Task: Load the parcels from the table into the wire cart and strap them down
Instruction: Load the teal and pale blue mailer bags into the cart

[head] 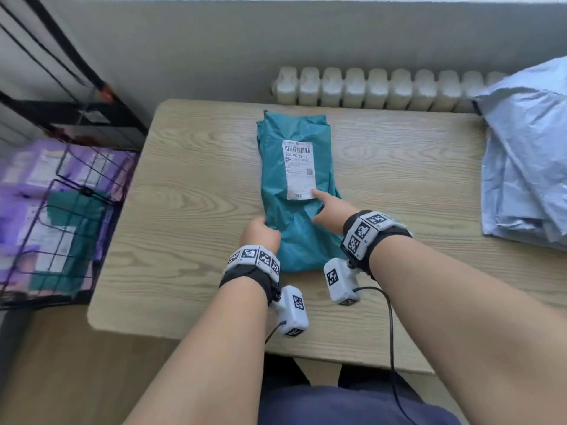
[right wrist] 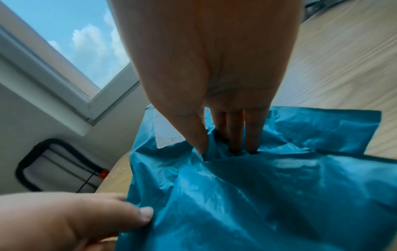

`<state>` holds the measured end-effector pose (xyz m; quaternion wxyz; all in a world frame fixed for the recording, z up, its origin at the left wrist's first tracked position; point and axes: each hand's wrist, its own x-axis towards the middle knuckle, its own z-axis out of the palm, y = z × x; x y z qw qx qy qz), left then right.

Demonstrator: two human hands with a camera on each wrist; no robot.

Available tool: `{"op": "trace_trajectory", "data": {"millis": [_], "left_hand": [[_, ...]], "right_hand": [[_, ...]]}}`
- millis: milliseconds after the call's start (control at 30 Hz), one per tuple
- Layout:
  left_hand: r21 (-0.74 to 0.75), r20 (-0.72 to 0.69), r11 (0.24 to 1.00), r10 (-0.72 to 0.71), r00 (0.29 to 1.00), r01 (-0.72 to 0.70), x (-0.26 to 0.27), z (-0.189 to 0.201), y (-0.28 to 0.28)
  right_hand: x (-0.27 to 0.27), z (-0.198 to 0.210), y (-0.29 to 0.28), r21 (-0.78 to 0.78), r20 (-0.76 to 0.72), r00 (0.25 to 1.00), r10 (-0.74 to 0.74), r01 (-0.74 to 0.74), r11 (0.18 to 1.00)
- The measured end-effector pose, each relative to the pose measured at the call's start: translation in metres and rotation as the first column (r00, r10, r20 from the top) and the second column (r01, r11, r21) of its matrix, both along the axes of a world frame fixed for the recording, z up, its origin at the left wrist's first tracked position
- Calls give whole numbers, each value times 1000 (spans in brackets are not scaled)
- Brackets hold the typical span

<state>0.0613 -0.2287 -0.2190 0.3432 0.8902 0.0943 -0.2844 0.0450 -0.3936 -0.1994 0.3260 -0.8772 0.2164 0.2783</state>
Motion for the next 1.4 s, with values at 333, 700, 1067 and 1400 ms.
{"op": "trace_trajectory", "data": {"millis": [333,700,1067,1400], "left_hand": [[-47,149,963,268,952,-264,30,10,118],[-113,114,935,348,930,-336,34,13,165],[-400,-40,757,549,835,-517,16,54,179],[-579,-105,592,628,771,-561,20,79,272]], "right_hand": [[13,-8,128,41,12,998,55,-55,998],[13,-5,172,103,35,999,-3,0,995],[29,32,175,184,143,953,-268,241,953],[57,64,267,200,256,944,-210,161,966]]}}
